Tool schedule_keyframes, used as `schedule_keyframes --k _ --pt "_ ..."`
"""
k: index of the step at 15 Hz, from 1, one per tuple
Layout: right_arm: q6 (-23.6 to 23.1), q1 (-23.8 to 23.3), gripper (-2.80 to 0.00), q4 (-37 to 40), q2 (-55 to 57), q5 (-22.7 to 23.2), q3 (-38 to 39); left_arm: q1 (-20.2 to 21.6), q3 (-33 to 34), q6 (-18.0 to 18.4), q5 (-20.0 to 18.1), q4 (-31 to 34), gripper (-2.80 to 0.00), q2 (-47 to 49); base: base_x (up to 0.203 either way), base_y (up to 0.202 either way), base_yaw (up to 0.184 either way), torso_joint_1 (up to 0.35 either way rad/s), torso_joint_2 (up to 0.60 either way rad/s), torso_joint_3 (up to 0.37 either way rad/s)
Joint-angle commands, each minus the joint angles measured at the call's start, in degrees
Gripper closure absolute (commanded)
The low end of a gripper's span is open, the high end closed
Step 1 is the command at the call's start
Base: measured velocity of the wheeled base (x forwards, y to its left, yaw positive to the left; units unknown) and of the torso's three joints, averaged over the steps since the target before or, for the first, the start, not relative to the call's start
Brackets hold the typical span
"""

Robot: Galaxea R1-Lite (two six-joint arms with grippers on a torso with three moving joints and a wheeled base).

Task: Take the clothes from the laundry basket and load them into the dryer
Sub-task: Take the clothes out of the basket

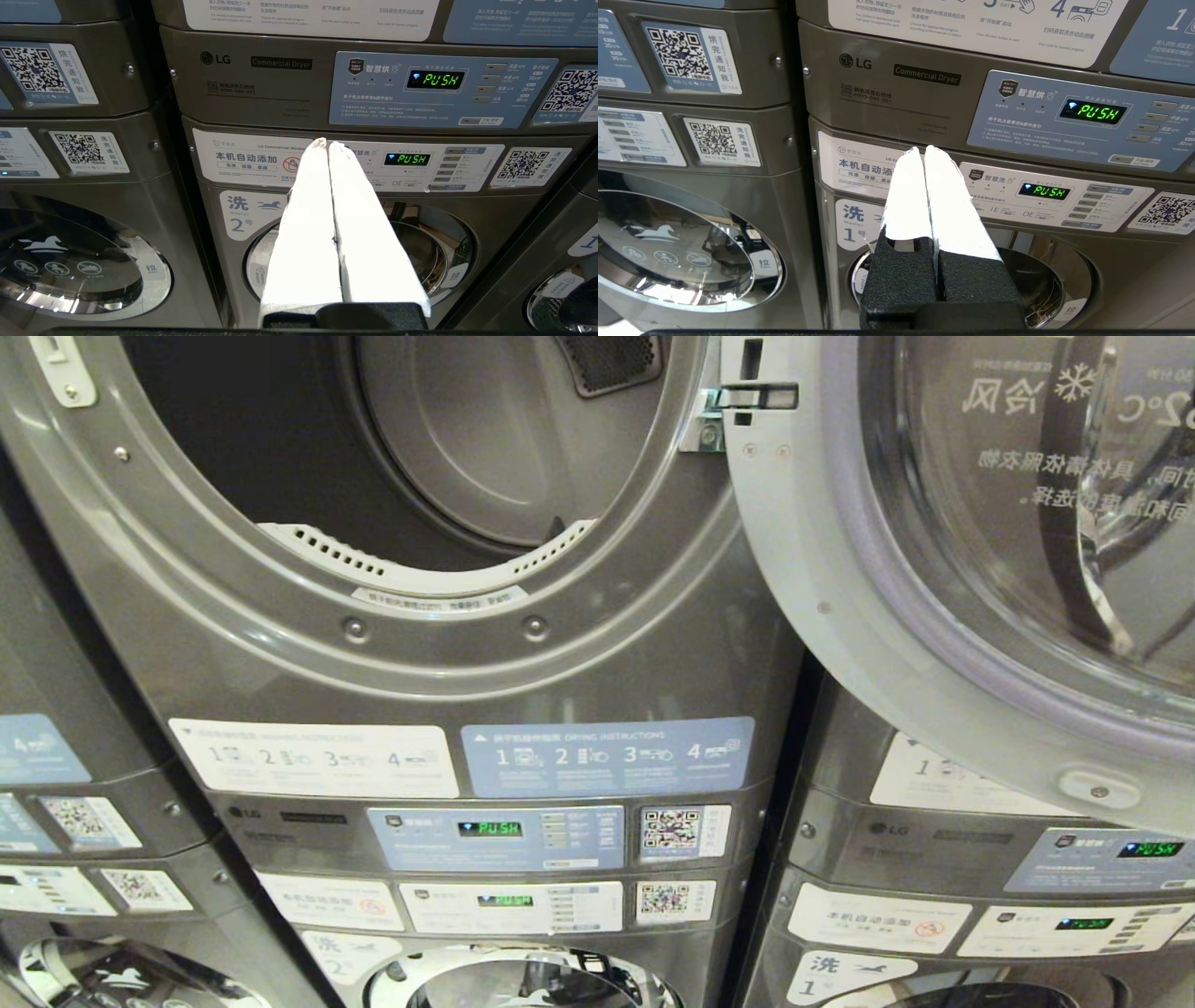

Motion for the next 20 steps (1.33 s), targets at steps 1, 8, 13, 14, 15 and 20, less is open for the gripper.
schedule_keyframes --k 1,8,13,14,15,20 --pt "-0.1 0.0 0.0 0.0 -0.1 0.1 0.0 0.0 0.1 0.0 0.0 0.0 0.0 0.0 0.0 0.0 0.0 0.0 0.0 0.0" --pt "0.0 0.0 0.0 0.0 0.0 0.1 0.0 0.0 0.1 0.0 0.0 0.0 0.0 0.0 0.0 0.0 0.0 0.0 0.0 0.0" --pt "1.2 0.0 0.0 -0.1 0.0 0.1 0.0 0.0 0.1 0.0 0.0 0.0 0.0 0.0 -0.002 0.001 -0.012 0.0 0.0 0.0" --pt "2.1 0.0 0.0 -0.1 0.0 0.1 0.0 0.0 0.1 0.1 0.0 0.0 0.0 0.0 -0.005 0.002 -0.096 0.002 0.0 -0.002" --pt "2.7 0.0 0.0 -0.1 0.0 0.0 0.0 0.0 0.1 0.2 -0.1 -0.1 0.0 0.0 -0.002 0.004 -0.165 0.003 0.01 0.002" --pt "3.3 0.0 0.0 -0.3 0.0 -0.1 0.0 0.0 0.0 0.2 -0.1 0.0 0.0 0.0 0.0 0.01 -0.172 0.0 0.0 0.002"
